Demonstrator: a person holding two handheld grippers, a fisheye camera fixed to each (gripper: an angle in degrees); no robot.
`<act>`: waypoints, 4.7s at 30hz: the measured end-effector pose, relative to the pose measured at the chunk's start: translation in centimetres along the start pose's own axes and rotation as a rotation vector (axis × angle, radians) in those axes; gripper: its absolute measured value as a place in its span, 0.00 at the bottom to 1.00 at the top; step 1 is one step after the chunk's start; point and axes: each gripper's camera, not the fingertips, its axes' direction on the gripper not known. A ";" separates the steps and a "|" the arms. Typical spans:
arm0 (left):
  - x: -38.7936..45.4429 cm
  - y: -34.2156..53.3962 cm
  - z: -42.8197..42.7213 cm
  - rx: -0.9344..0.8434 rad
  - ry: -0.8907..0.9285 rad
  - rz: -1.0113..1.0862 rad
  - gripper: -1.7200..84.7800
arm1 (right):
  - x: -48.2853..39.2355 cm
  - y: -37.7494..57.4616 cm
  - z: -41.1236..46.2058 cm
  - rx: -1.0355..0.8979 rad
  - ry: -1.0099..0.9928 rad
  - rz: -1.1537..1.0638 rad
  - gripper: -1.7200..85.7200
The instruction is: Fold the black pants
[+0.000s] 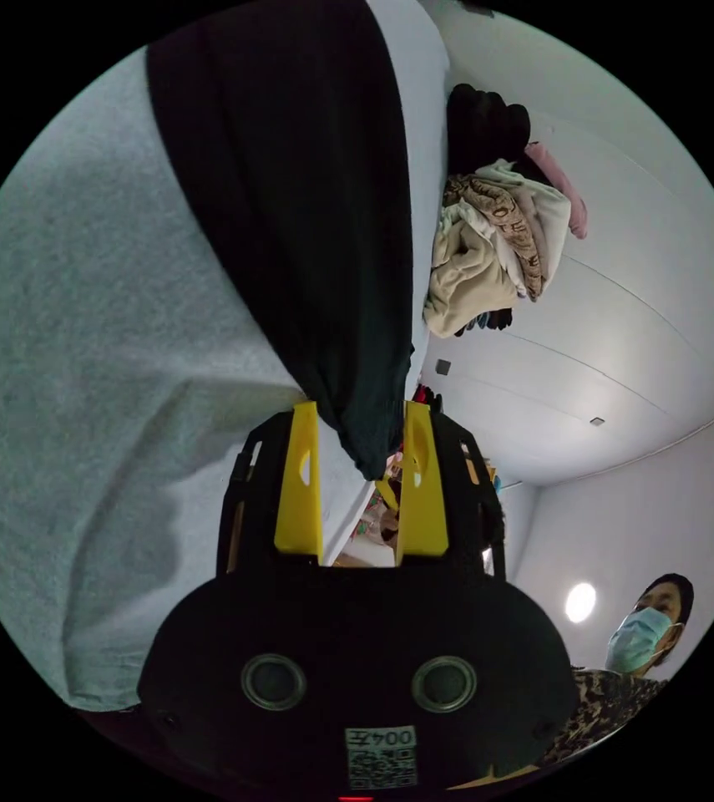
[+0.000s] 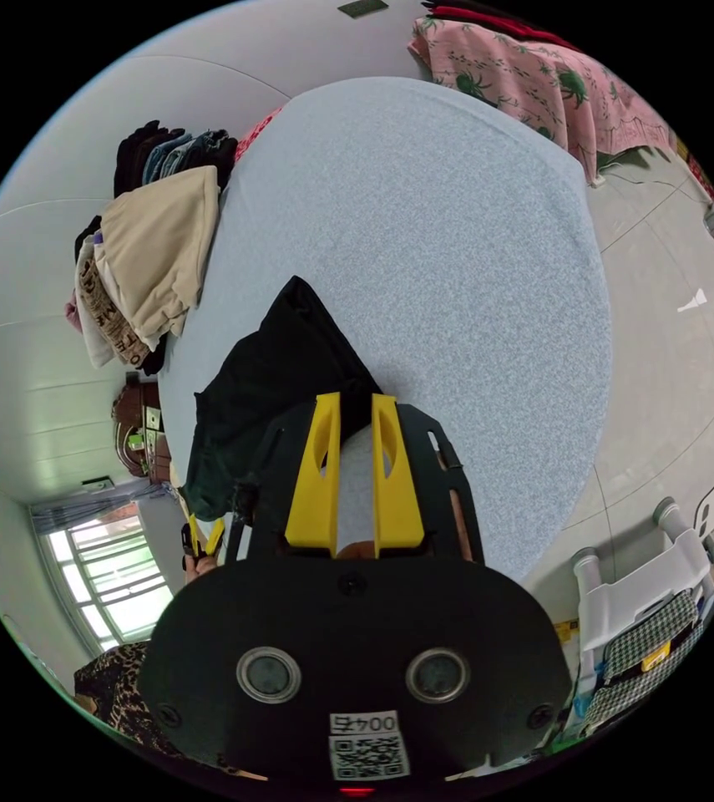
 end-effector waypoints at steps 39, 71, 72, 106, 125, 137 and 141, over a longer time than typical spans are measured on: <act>-6.4 -13.4 -6.7 -0.090 -0.089 0.046 0.05 | -4.4 -0.4 -5.8 0.046 0.053 -0.268 0.04; -8.9 -11.4 -11.3 -0.120 -0.073 0.057 0.05 | 9.3 1.2 -4.4 0.144 -0.400 0.165 0.13; -8.9 -11.3 -11.4 -0.117 -0.070 0.060 0.05 | 9.4 1.0 -4.4 0.147 -0.405 0.170 0.12; 10.8 -12.9 -21.9 -0.068 0.053 0.338 0.05 | -8.2 -6.3 -13.4 0.131 -0.531 -0.140 0.08; 2.4 -8.8 -21.3 -0.190 -0.068 0.056 0.05 | 1.9 3.0 0.8 0.043 -0.413 0.147 0.08; 1.8 -5.6 -24.6 -0.241 -0.198 0.000 0.05 | 1.8 12.1 8.9 0.047 -0.268 0.191 0.09; 3.7 -5.6 -25.4 -0.252 -0.213 0.061 0.06 | 0.4 15.2 11.0 0.090 -0.264 0.169 0.10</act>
